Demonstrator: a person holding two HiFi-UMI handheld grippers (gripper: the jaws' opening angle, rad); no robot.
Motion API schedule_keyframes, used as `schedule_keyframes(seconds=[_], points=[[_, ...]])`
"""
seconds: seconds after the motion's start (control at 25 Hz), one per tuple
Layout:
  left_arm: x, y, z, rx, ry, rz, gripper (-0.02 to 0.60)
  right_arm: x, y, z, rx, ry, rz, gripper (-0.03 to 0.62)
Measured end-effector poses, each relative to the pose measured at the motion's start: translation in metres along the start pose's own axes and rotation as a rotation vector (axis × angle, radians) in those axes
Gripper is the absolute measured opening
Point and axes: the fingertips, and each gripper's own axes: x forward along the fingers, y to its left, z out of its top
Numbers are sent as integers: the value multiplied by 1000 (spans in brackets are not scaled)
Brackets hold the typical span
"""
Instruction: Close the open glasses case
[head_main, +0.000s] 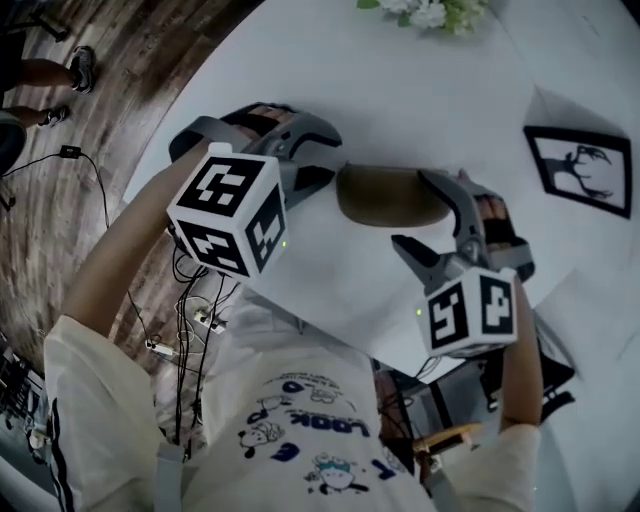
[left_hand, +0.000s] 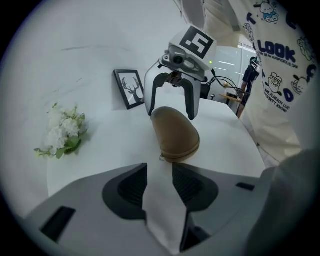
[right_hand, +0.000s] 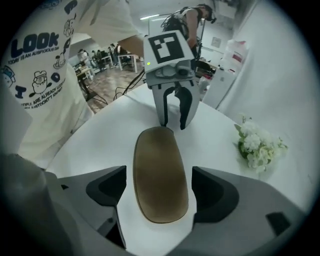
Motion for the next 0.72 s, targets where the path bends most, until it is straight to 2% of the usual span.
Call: schedule_keyframes(seconds=[0.24, 0.52, 0.72], points=[[11, 4, 7, 80, -1, -82, 138, 25, -4, -10, -101, 82, 44, 383], [16, 3, 10, 194, 9, -192, 138, 38, -2, -17, -174, 107, 47, 382], [15, -8, 15, 186, -15, -263, 137, 30, 0, -23, -259, 105, 54, 382]])
